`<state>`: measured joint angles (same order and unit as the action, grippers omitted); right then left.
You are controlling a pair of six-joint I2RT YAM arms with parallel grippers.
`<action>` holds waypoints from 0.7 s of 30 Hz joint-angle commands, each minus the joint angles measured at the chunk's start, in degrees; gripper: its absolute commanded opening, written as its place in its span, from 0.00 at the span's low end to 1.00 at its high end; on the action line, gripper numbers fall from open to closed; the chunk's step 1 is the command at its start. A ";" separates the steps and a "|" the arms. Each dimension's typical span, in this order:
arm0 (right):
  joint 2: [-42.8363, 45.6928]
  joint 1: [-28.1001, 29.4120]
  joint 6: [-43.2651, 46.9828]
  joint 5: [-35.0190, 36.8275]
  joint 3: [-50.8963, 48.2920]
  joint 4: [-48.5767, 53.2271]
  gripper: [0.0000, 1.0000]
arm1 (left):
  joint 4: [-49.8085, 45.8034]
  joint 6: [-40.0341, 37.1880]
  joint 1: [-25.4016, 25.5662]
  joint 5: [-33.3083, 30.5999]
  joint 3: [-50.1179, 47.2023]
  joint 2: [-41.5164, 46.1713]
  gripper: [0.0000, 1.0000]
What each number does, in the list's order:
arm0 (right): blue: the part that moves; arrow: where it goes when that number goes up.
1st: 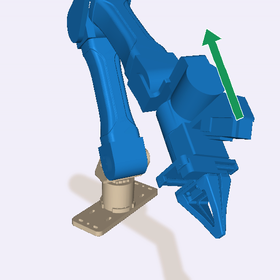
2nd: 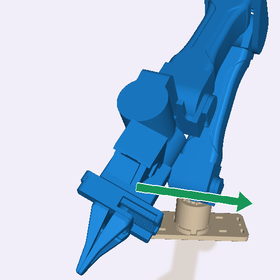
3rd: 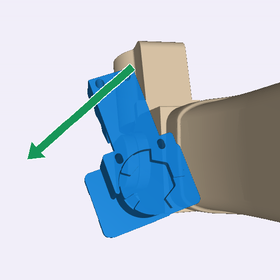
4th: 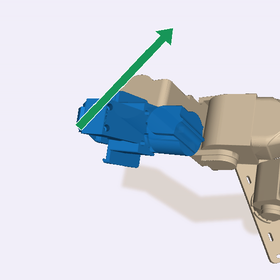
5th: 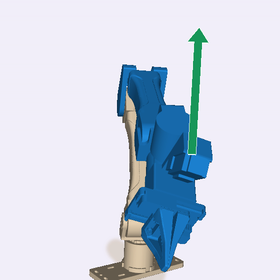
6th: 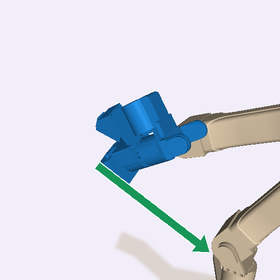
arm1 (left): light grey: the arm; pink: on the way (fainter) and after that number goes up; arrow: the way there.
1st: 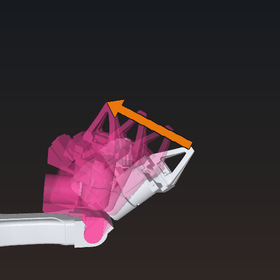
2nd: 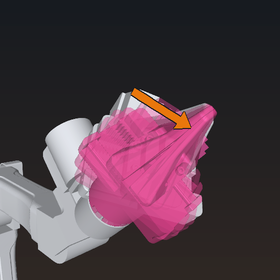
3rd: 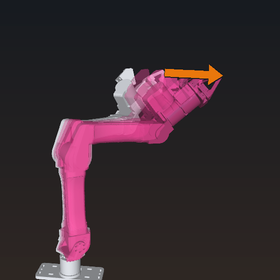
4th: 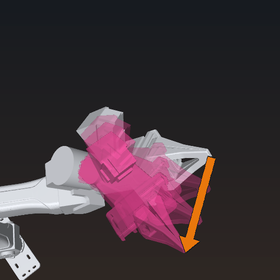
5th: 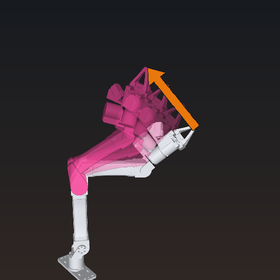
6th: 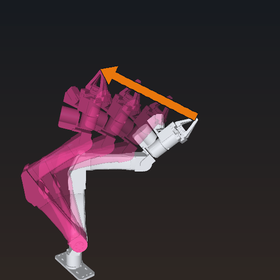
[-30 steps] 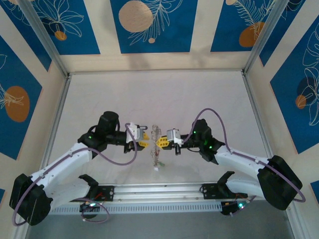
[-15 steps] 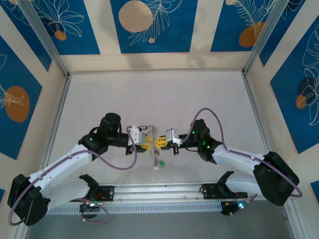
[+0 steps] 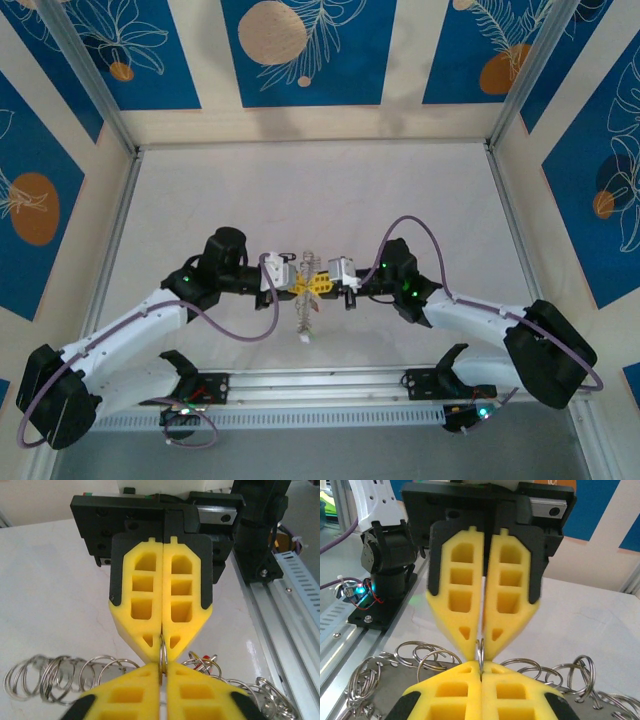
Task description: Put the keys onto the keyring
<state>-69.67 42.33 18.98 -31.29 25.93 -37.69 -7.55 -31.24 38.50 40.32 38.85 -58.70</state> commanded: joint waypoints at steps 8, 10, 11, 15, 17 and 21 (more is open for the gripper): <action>3.13 1.09 7.71 6.09 2.86 10.92 0.21 | -5.20 -6.54 2.71 -7.26 3.91 0.01 0.00; 3.65 1.01 9.89 8.42 3.85 14.92 0.24 | -8.19 -8.12 2.89 -8.75 5.09 -0.27 0.00; 3.83 0.91 10.90 8.83 4.50 16.85 0.25 | -9.27 -8.58 2.98 -9.33 5.47 -0.36 0.00; 3.46 0.83 11.60 8.34 5.70 19.20 0.26 | -10.20 -8.92 3.16 -10.25 6.01 -0.54 0.00; 3.10 0.96 11.45 7.83 5.74 19.37 0.26 | -10.89 -9.05 3.34 -10.49 6.70 -1.12 0.00; 2.94 1.25 10.96 7.48 5.79 19.41 0.25 | -12.45 -9.15 3.84 -11.72 8.20 -2.60 0.00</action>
<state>-66.85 43.11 28.73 -23.73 30.41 -20.01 -18.52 -38.83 41.50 29.26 44.16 -60.69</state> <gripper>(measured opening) 0.255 0.042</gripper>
